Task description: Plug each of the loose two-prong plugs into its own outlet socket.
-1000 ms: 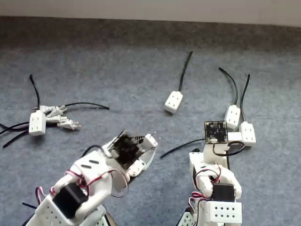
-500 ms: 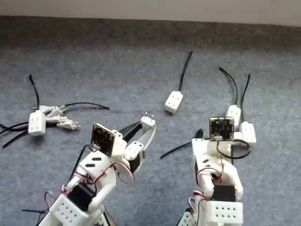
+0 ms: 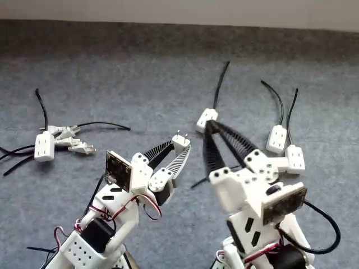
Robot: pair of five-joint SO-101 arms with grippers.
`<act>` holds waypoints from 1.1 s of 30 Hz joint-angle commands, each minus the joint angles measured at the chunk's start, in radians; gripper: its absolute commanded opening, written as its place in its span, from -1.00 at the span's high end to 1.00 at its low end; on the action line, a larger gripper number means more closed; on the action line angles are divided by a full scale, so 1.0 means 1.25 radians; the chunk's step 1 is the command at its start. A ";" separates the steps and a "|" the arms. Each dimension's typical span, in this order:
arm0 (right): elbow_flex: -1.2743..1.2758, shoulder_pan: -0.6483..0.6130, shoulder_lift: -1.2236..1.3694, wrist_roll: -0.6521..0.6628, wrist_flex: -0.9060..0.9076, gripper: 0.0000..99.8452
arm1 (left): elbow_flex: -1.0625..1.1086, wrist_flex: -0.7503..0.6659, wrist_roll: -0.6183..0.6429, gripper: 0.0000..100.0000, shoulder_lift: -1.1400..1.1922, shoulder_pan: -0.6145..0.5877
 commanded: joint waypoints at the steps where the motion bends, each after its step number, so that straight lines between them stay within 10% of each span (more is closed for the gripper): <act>1: -0.050 -0.132 0.010 0.005 -0.019 0.98 | 0.014 -0.025 0.002 0.99 -0.004 0.018; 13: -0.064 -0.181 0.386 0.004 -0.073 0.98 | 0.007 -0.025 0.002 0.99 -0.004 0.018; 33: 0.197 0.153 0.519 0.010 -0.315 0.98 | -0.015 -0.025 0.002 0.99 -0.006 0.009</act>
